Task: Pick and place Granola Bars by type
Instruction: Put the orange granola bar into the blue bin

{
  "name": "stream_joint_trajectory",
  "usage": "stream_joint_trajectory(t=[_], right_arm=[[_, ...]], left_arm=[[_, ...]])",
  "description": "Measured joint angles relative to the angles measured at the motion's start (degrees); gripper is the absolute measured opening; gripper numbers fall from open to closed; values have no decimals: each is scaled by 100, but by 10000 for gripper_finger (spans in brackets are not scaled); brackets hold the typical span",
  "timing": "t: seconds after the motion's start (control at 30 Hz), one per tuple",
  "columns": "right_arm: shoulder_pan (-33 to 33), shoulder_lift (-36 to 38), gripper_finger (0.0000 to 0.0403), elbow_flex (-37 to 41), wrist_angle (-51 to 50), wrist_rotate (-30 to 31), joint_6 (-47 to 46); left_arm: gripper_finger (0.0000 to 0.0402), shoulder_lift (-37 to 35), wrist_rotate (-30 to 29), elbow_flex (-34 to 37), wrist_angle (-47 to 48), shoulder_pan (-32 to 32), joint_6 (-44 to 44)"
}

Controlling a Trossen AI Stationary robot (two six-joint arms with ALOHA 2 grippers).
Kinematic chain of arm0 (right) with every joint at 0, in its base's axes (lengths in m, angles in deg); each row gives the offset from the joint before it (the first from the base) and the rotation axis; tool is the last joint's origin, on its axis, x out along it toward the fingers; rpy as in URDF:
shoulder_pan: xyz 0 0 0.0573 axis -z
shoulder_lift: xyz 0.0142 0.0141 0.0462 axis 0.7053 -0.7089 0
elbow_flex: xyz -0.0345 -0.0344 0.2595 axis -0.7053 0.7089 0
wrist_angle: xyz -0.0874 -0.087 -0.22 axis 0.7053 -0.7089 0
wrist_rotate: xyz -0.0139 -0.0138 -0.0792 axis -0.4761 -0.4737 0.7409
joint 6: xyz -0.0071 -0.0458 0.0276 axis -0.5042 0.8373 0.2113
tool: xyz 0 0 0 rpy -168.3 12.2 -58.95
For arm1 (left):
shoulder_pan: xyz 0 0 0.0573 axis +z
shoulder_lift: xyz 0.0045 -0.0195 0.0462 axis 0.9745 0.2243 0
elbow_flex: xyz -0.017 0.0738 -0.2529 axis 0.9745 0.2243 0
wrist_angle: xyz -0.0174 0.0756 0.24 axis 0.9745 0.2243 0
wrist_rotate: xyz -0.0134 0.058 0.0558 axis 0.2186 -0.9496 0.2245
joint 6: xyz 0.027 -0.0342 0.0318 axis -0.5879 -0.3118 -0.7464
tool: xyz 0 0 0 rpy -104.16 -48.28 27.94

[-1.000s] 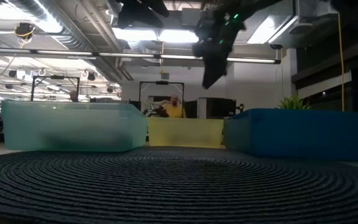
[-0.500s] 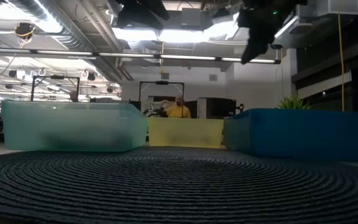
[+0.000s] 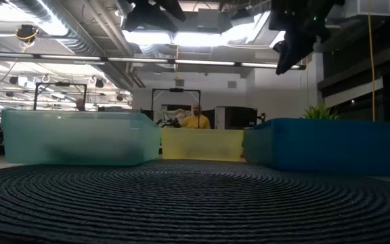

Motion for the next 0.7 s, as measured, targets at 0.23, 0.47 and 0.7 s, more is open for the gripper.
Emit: stream_joint_trajectory(t=[0.23,0.47,0.7], right_arm=[[506,-560,125,0,124,-2,1745],[949,-1322,125,-2,714,-141,2156],[1243,-2109,155,-2,884,-198,1913]], left_arm=[[143,0,-10,0,-79,-27,483],[143,0,-93,0,-77,-158,526],[143,0,-127,0,-73,-81,-62]])
